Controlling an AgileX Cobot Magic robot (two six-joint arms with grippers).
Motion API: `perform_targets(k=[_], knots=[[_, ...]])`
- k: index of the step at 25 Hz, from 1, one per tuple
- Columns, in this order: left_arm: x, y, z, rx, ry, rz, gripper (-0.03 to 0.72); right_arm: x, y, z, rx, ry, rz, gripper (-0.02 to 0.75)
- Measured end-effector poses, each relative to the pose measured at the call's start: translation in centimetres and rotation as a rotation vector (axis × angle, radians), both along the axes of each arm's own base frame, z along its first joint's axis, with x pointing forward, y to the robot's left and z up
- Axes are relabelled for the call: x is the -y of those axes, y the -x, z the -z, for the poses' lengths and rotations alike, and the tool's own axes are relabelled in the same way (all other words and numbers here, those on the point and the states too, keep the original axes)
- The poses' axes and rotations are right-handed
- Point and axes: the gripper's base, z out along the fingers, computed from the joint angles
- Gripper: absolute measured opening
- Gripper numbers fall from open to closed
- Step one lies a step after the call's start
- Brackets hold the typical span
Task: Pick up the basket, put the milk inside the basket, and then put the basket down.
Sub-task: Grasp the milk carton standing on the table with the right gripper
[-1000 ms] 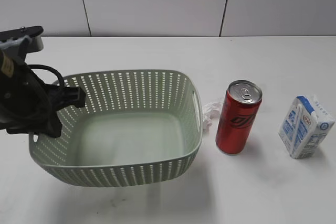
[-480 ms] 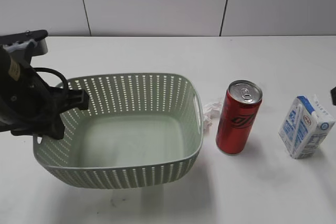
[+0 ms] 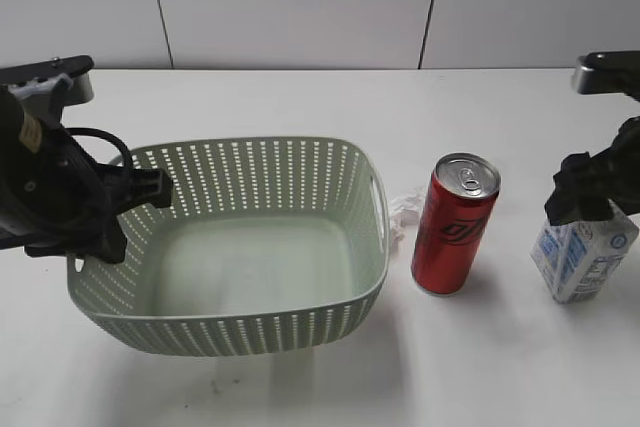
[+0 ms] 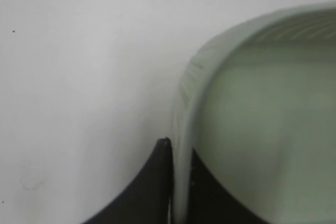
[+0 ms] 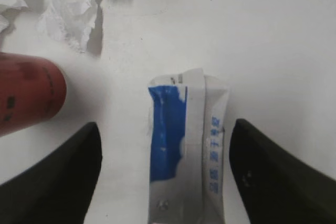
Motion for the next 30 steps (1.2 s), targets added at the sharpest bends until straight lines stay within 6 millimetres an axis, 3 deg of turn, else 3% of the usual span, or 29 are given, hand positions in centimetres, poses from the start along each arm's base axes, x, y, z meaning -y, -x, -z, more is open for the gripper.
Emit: perform_targets(k=[6, 10, 12, 16, 20, 25, 30], knots=[[0.0, 0.0, 0.0, 0.002, 0.001, 0.000, -0.001, -0.1, -0.9, 2.7, -0.075, 0.013, 0.001, 0.592], [0.0, 0.0, 0.0, 0.002, 0.002, 0.000, -0.001, -0.1, -1.0, 3.5, -0.104, 0.012, 0.013, 0.580], [0.0, 0.0, 0.0, 0.004, 0.002, 0.000, -0.001, -0.1, -1.0, 3.5, -0.104, 0.012, 0.015, 0.535], [0.0, 0.0, 0.0, 0.003, 0.001, 0.000, -0.001, -0.1, -0.9, 3.5, -0.109, 0.013, 0.015, 0.342], [0.0, 0.0, 0.0, 0.005, 0.000, 0.002, -0.001, -0.1, -0.9, 3.4, -0.125, 0.015, 0.012, 0.319], [0.0, -0.1, 0.0, 0.011, 0.001, 0.002, -0.001, -0.1, -0.6, 2.2, -0.208, 0.023, -0.001, 0.318], [0.0, -0.1, 0.0, 0.014, 0.001, 0.002, -0.001, -0.1, 0.4, -3.5, -0.118, 0.006, -0.015, 0.318]])
